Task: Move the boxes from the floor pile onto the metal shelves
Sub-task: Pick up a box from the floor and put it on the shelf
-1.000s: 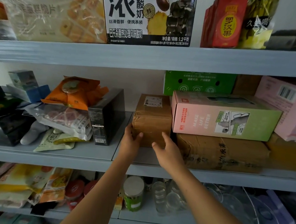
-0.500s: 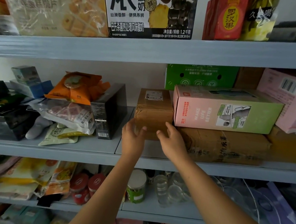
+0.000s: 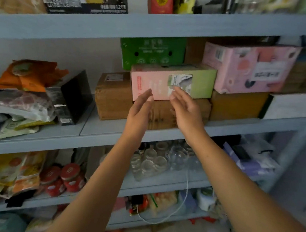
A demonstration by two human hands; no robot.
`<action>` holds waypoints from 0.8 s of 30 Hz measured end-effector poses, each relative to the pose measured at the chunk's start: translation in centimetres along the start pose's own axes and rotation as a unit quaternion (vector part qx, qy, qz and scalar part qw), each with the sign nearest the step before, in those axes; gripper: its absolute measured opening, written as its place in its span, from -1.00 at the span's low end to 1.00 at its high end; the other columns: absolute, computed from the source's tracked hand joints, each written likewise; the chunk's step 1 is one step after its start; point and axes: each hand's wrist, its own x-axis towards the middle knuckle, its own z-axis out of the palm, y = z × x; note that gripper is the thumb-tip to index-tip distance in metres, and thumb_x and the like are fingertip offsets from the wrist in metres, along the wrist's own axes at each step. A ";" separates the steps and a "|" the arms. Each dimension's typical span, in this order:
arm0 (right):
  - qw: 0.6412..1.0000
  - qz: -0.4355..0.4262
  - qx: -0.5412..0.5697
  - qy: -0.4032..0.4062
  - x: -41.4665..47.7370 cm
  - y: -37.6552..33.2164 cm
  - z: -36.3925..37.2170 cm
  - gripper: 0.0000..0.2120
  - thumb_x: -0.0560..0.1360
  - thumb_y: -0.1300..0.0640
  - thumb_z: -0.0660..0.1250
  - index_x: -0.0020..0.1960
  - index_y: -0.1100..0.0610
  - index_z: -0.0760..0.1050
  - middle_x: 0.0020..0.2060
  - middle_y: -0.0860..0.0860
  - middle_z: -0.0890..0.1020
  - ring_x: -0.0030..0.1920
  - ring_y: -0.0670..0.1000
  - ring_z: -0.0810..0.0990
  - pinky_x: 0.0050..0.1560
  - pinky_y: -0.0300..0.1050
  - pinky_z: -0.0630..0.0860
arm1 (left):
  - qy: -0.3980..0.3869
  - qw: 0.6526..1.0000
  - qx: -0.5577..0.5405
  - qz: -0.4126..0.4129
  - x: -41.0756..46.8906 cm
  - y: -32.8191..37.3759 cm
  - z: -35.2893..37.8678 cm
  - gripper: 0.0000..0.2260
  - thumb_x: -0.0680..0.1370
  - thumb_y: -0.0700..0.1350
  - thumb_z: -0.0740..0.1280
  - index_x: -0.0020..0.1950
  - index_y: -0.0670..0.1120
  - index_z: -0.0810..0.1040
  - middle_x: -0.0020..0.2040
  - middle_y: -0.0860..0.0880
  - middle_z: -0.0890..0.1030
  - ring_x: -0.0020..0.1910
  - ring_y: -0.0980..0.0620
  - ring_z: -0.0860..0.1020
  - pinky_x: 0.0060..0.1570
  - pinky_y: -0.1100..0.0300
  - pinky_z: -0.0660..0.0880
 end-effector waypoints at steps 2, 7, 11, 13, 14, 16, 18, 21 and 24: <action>1.000 -0.001 0.000 0.028 -1.9 -0.2 -4.2 -0.57 0.63 0.03 0.25 0.48 0.01 0.34 0.39 -0.07 0.46 0.33 -0.19 0.45 0.40 -0.11 0.39 | -0.039 0.999 -0.003 0.010 -1.4 0.2 3.6 -0.72 0.64 0.09 0.22 0.35 0.23 0.47 0.40 0.16 0.48 0.40 0.14 0.42 0.44 -0.02 0.34; 0.993 -0.005 -0.005 0.120 -6.4 -1.5 -14.5 -0.57 0.62 0.05 0.26 0.48 0.01 0.34 0.33 -0.11 0.48 0.33 -0.16 0.47 0.39 -0.02 0.42 | -0.126 0.992 -0.027 0.006 -5.5 1.4 13.7 -0.72 0.65 0.08 0.22 0.36 0.24 0.47 0.40 0.17 0.47 0.39 0.19 0.42 0.43 0.02 0.35; 0.983 0.004 -0.032 0.182 -10.8 -2.7 -22.9 -0.57 0.62 0.04 0.25 0.47 0.01 0.34 0.33 -0.10 0.47 0.33 -0.15 0.46 0.40 0.00 0.41 | -0.198 0.979 -0.043 -0.013 -9.5 1.9 22.2 -0.66 0.66 0.05 0.20 0.44 0.13 0.41 0.45 0.11 0.44 0.42 0.12 0.41 0.41 0.03 0.38; 0.975 0.009 -0.048 0.217 -13.7 -3.1 -27.4 -0.58 0.62 0.03 0.25 0.46 -0.02 0.35 0.31 -0.12 0.47 0.32 -0.17 0.45 0.41 0.03 0.40 | -0.235 0.971 -0.043 -0.018 -12.2 1.4 26.3 -0.63 0.66 0.05 0.19 0.48 0.10 0.38 0.46 0.09 0.43 0.43 0.10 0.40 0.39 0.07 0.38; 0.971 0.013 -0.055 0.232 -15.2 -3.2 -29.8 -0.58 0.62 0.04 0.25 0.47 -0.03 0.34 0.33 -0.11 0.46 0.33 -0.17 0.45 0.41 0.04 0.39 | -0.251 0.967 -0.043 -0.020 -13.6 1.1 28.3 -0.62 0.66 0.06 0.19 0.49 0.09 0.37 0.46 0.09 0.43 0.43 0.10 0.40 0.39 0.08 0.38; 0.961 0.026 -0.057 0.268 -19.2 -3.4 -34.7 -0.57 0.62 0.06 0.26 0.47 -0.03 0.31 0.36 -0.08 0.45 0.34 -0.14 0.44 0.42 0.04 0.38 | -0.276 0.959 -0.053 -0.038 -17.2 0.2 32.8 -0.62 0.66 0.05 0.19 0.49 0.07 0.38 0.46 0.09 0.43 0.43 0.10 0.40 0.41 0.08 0.35; 0.950 0.044 -0.076 0.299 -23.6 -3.2 -39.3 -0.56 0.62 0.06 0.26 0.48 -0.04 0.30 0.38 -0.11 0.43 0.37 -0.12 0.42 0.42 0.01 0.38 | -0.296 0.951 -0.061 -0.062 -21.1 -1.0 37.3 -0.65 0.66 0.00 0.22 0.46 0.04 0.40 0.45 0.06 0.45 0.43 0.08 0.41 0.43 0.04 0.35; 0.928 0.085 -0.117 0.345 -30.9 -2.6 -46.3 -0.54 0.62 0.04 0.26 0.50 -0.01 0.30 0.45 -0.06 0.41 0.40 -0.10 0.41 0.42 0.01 0.39 | -0.346 0.931 -0.069 -0.089 -28.3 -3.1 44.4 -0.66 0.64 0.01 0.25 0.42 0.03 0.46 0.42 0.04 0.49 0.40 0.08 0.44 0.43 -0.06 0.36; 0.903 0.116 -0.144 0.387 -36.9 -1.8 -51.7 -0.54 0.62 0.01 0.26 0.50 -0.01 0.31 0.44 -0.05 0.41 0.41 -0.08 0.41 0.43 0.09 0.37 | -0.402 0.906 -0.078 -0.107 -34.3 -3.8 49.7 -0.70 0.66 -0.01 0.23 0.40 0.09 0.46 0.39 0.08 0.50 0.37 0.11 0.46 0.41 -0.03 0.39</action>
